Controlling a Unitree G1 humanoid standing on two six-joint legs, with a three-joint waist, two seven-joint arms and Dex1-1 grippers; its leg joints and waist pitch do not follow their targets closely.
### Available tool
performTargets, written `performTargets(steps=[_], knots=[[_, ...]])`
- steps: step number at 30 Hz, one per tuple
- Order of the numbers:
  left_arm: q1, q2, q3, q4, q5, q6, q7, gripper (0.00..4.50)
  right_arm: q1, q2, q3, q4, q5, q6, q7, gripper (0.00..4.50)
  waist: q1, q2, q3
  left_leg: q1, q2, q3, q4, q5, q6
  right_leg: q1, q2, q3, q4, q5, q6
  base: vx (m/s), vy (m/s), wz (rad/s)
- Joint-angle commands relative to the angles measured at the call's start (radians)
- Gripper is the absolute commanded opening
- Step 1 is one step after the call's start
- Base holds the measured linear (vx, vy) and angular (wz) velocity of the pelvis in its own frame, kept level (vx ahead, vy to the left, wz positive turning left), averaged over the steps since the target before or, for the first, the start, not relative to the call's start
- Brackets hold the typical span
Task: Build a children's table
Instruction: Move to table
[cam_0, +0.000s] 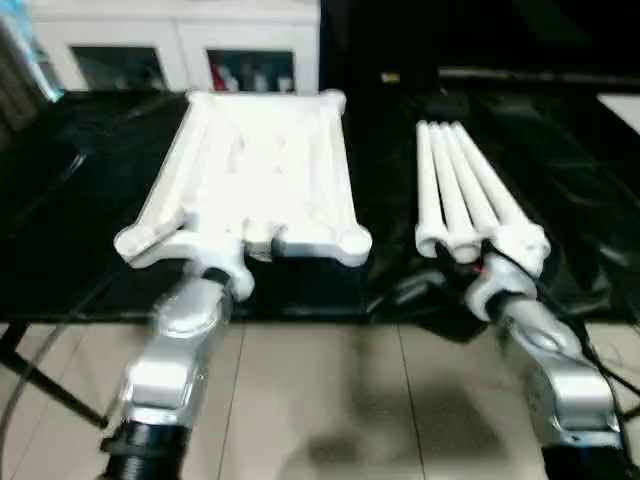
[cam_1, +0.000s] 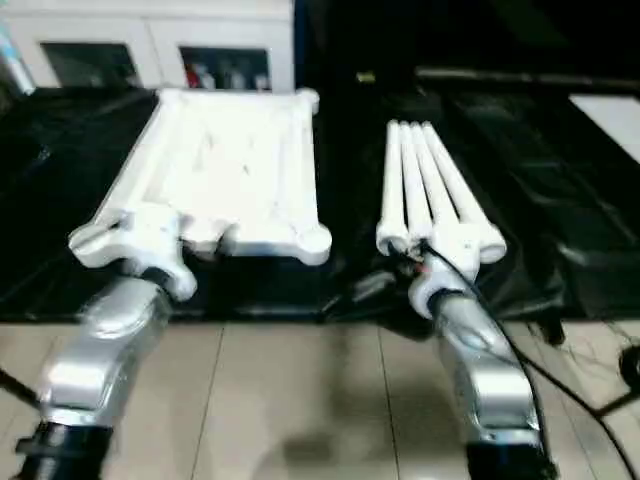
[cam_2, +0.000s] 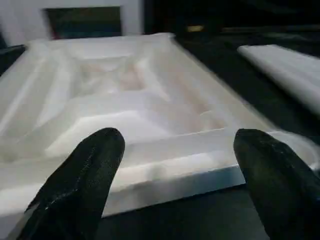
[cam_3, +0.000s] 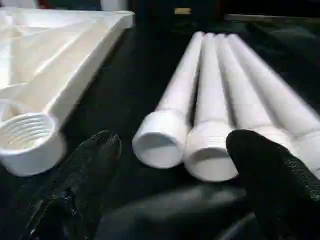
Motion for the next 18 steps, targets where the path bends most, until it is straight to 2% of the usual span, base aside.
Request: performTargets(steps=[1,2,3,4,5,6,7,8,9,10,11,12,13,14,15,16,17,18], knots=[[0.000,0.025,0.031,-0.004,0.004,-0.004,-0.003,4.06,-0.013,0.013,0.030,-0.025,-0.004,0.001,0.005,3.88,0.026,0.000,-0.038,-0.053,0.049,-0.002,-0.078,0.127,-0.046,0.096,-0.121,0.037,-0.134,0.094,-0.240,0.074,-0.002,-0.06],[-0.001,0.028,0.030,-0.003,0.007,-0.005,-0.004,4.06,-0.014,0.012,0.031,-0.027,-0.005,0.003,0.008,3.88,0.017,0.043,-0.031,-0.011,0.085,-0.001,-0.149,0.082,-0.035,0.086,-0.091,-0.001,-0.158,-0.103,-0.240,0.100,0.072,-0.12],[-0.002,0.026,0.036,-0.001,0.007,-0.004,-0.004,4.06,-0.018,0.013,0.029,-0.026,-0.004,0.003,0.014,3.88,-0.014,0.062,-0.037,-0.015,0.115,-0.033,-0.202,-0.001,-0.002,0.098,-0.008,-0.046,-0.102,-0.164,-0.190,0.100,0.072,-0.12],[-0.003,0.028,0.036,0.000,0.011,-0.005,-0.005,4.06,-0.020,0.013,0.027,-0.024,-0.003,0.004,0.015,3.88,-0.024,0.086,-0.050,0.059,0.138,-0.065,-0.213,-0.062,0.024,0.055,0.016,-0.065,-0.064,-0.153,-0.162,0.150,0.090,-0.05],[-0.004,0.030,0.035,0.001,0.015,-0.005,-0.005,4.06,-0.022,0.014,0.026,-0.023,-0.002,0.004,0.016,3.88,-0.063,0.078,-0.069,0.156,0.179,-0.133,-0.215,-0.110,0.138,-0.030,0.015,-0.063,0.011,-0.099,-0.117,0.129,0.052,0.05],[-0.004,0.030,0.037,0.002,0.014,-0.006,-0.007,4.06,-0.024,0.014,0.024,-0.021,0.001,0.006,0.014,3.88,-0.057,0.074,-0.067,0.162,0.189,-0.150,-0.205,-0.033,0.258,-0.068,0.005,-0.052,0.047,-0.075,-0.036,0.129,0.052,0.05],[-0.004,0.030,0.037,0.002,0.013,-0.006,-0.007,4.06,-0.024,0.015,0.024,-0.020,0.003,0.006,0.014,3.88,-0.056,0.056,-0.065,0.156,0.196,-0.137,-0.198,0.047,0.330,-0.098,-0.012,-0.036,0.066,-0.030,0.022,0.068,0.033,0.03],[-0.004,0.031,0.037,0.002,0.016,-0.007,-0.008,4.06,-0.025,0.012,0.026,-0.018,0.001,0.005,0.016,3.88,-0.056,0.046,-0.059,0.141,0.193,-0.126,-0.205,0.055,0.345,-0.098,-0.019,-0.026,0.064,-0.010,0.034,0.000,0.000,0.00],[-0.003,0.030,0.040,0.002,0.013,-0.008,-0.008,4.06,-0.025,0.009,0.033,-0.016,-0.002,0.002,0.022,3.88,-0.054,0.027,-0.055,0.112,0.151,-0.088,-0.208,0.004,0.315,-0.078,-0.035,-0.010,0.012,0.046,0.021,0.000,0.000,0.00],[-0.003,0.031,0.040,0.002,0.013,-0.011,-0.002,4.06,-0.025,0.008,0.041,-0.016,-0.009,-0.001,0.027,3.88,-0.047,0.006,-0.051,0.083,0.112,-0.053,-0.195,-0.071,0.258,-0.050,-0.055,0.013,-0.048,0.075,0.004,0.014,-0.074,0.05],[-0.002,0.032,0.041,0.002,0.012,-0.012,0.000,4.06,-0.025,0.008,0.044,-0.015,-0.012,-0.002,0.029,3.88,-0.031,-0.024,-0.050,0.022,0.061,-0.011,-0.161,-0.136,0.201,0.000,-0.088,0.056,-0.109,-0.004,-0.009,0.026,-0.099,0.05],[-0.002,0.030,0.044,0.003,0.006,-0.015,0.003,4.06,-0.026,0.007,0.055,-0.014,-0.024,-0.016,0.034,3.88,0.017,-0.028,-0.055,-0.048,0.036,0.004,-0.030,-0.052,0.055,0.095,-0.189,0.130,-0.163,-0.379,-0.085,0.026,-0.099,0.05],[-0.002,0.029,0.045,0.003,0.004,-0.015,0.002,4.06,-0.026,0.008,0.061,-0.013,-0.027,-0.020,0.036,3.88,0.022,-0.021,-0.050,-0.057,0.039,-0.001,-0.025,-0.020,0.027,0.096,-0.183,0.123,-0.166,-0.426,-0.115,0.046,-0.070,-0.05],[-0.002,0.028,0.046,0.005,0.005,-0.017,0.001,4.06,-0.026,0.009,0.066,-0.012,-0.031,-0.024,0.036,3.88,0.023,-0.015,-0.042,-0.060,0.050,-0.003,-0.044,0.017,-0.009,0.089,-0.152,0.094,-0.164,-0.452,-0.180,0.051,-0.027,-0.04],[0.000,0.026,0.047,0.006,0.006,-0.022,-0.001,4.06,-0.025,0.013,0.067,-0.011,-0.034,-0.030,0.029,3.88,0.022,-0.007,-0.040,-0.050,0.056,0.001,-0.069,0.024,-0.014,0.086,-0.131,0.075,-0.166,-0.452,-0.209,0.051,-0.027,-0.04],[0.000,0.025,0.048,0.007,0.008,-0.025,-0.003,4.06,-0.024,0.016,0.065,-0.011,-0.035,-0.033,0.023,3.88,0.026,0.018,-0.039,-0.071,0.064,0.001,-0.104,0.068,0.048,0.112,-0.146,-0.015,-0.183,-0.458,-0.206,0.080,0.045,0.23],[0.003,0.023,0.048,0.007,0.009,-0.027,-0.006,4.06,-0.023,0.020,0.060,-0.011,-0.034,-0.034,0.015,3.88,0.011,0.035,-0.025,-0.054,0.076,-0.015,-0.160,-0.067,0.077,0.106,-0.099,-0.081,-0.181,-0.477,-0.175,0.116,0.095,0.52],[0.005,0.021,0.047,0.007,0.009,-0.029,-0.008,4.06,-0.023,0.026,0.052,-0.011,-0.027,-0.032,0.009,3.88,-0.001,0.065,-0.043,-0.020,0.066,-0.033,-0.180,-0.100,0.095,0.119,-0.047,-0.118,-0.160,-0.395,-0.161,0.116,0.095,0.52]])
